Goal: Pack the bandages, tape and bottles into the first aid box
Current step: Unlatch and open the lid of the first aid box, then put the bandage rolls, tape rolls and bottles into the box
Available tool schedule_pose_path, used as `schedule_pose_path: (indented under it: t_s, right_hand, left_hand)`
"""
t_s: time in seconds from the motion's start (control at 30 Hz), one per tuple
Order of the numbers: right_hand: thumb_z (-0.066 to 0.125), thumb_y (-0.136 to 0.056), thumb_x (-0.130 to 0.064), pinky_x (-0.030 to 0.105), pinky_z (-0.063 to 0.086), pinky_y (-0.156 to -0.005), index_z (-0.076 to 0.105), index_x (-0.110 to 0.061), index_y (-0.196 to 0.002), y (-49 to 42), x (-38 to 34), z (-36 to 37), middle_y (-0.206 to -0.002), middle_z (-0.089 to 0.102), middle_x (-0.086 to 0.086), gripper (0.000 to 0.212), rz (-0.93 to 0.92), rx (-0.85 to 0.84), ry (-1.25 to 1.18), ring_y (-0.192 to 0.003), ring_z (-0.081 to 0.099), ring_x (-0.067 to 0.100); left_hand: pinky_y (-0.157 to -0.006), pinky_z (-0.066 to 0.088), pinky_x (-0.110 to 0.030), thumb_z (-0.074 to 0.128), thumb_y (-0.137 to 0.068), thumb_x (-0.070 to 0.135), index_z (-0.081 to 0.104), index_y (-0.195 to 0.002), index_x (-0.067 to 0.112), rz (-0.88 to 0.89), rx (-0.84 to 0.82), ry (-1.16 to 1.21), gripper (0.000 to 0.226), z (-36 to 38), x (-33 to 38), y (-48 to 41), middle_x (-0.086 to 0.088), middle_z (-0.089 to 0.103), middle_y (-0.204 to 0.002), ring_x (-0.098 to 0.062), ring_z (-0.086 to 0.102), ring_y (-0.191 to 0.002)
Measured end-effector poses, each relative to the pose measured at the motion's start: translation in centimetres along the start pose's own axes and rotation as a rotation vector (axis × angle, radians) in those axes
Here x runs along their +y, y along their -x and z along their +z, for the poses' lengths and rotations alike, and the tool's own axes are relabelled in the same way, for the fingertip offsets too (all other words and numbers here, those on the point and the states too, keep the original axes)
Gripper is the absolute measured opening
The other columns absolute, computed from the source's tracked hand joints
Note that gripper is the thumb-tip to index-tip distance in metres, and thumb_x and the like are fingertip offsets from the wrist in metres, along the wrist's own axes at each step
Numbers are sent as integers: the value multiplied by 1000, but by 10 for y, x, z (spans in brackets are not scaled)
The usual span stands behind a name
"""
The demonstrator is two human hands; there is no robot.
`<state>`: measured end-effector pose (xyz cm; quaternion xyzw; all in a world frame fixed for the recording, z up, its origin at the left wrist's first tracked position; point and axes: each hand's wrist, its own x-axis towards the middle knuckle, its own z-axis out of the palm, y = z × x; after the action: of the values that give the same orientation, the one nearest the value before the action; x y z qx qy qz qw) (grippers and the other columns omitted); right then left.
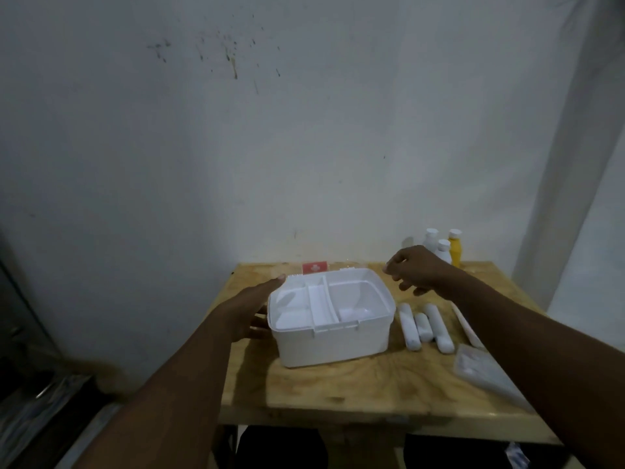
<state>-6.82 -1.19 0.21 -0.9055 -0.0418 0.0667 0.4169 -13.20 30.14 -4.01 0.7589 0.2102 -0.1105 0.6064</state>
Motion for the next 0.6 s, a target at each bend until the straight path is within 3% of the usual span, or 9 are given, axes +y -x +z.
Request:
schedule_pose_path:
  t_s: [0.17, 0.33, 0.4, 0.5, 0.6]
  right_hand:
    - [64, -89, -25, 24, 47, -49, 69, -7, -98, 35, 12, -12, -85, 71, 7, 22, 76, -133, 329, -63, 65, 17]
    - [72, -79, -29, 26, 49, -50, 67, -7, -100, 62, 29, -24, -84, 72, 6, 30, 180, -179, 592, -68, 67, 19]
    - [81, -71, -36, 28, 52, -55, 65, -8, -105, 71, 34, -31, -92, 71, 6, 47, 254, -205, 671, -76, 69, 18]
    - [87, -64, -43, 31, 54, -70, 55, -9, -127, 81, 45, -41, -120, 66, 10, 78, 383, -275, 758, -100, 67, 23]
    - [88, -63, -44, 34, 52, -76, 47, -7, -137, 86, 55, -42, -131, 61, 12, 92, 457, -305, 804, -110, 63, 26]
  left_hand:
    - [-98, 55, -50, 70, -87, 56, 57, -136, 13, 82, 92, 21, 66, 17, -15, 13, -13, 64, -124, -35, 63, -108]
    - [-100, 53, -51, 59, -100, 39, 53, -141, 6, 111, 187, 88, 53, 31, -16, 23, -16, 63, -127, -37, 62, -110]
    - [-100, 54, -51, 57, -101, 38, 53, -140, 5, 110, 193, 89, 51, 32, -15, 24, -16, 64, -126, -36, 63, -110]
    - [-100, 54, -52, 56, -101, 39, 54, -138, 6, 107, 180, 99, 50, 33, -13, 24, -15, 65, -124, -36, 64, -108]
    - [-101, 53, -52, 56, -100, 42, 56, -136, 7, 98, 159, 92, 50, 34, -12, 22, -14, 66, -122, -35, 64, -108]
